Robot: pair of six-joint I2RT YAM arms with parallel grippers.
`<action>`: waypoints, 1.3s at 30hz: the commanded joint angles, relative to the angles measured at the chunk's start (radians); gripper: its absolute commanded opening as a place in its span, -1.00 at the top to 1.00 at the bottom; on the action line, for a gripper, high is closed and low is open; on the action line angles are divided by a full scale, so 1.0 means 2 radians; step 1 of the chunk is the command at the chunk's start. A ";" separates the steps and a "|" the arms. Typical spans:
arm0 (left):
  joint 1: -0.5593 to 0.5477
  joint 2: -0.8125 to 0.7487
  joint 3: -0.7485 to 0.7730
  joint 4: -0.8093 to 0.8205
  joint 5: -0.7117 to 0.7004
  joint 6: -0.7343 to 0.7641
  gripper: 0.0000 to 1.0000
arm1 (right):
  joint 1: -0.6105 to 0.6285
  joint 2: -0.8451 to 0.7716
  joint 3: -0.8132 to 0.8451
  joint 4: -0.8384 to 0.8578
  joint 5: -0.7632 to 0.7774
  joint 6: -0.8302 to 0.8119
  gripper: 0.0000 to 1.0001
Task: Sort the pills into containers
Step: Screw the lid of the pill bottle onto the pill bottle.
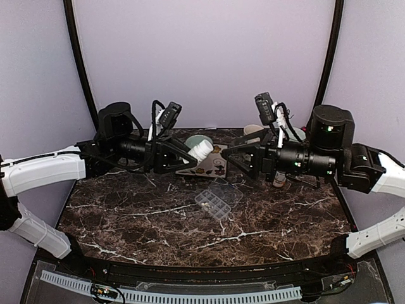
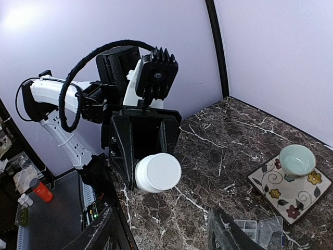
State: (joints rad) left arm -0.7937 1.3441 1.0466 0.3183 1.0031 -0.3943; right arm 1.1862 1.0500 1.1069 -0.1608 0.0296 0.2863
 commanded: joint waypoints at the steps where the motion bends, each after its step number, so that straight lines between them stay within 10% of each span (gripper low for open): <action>1: 0.004 0.003 0.018 0.034 0.051 -0.027 1.00 | -0.006 0.008 -0.001 0.027 -0.036 -0.006 -0.17; 39: 0.004 0.032 0.028 0.049 0.112 -0.061 1.00 | -0.021 0.075 0.053 0.036 -0.091 -0.014 -0.22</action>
State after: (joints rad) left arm -0.7918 1.4136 1.0657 0.3752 1.1961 -0.5091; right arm 1.1549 1.1984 1.1820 -0.1276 -0.1364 0.2657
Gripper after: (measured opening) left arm 0.353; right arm 0.614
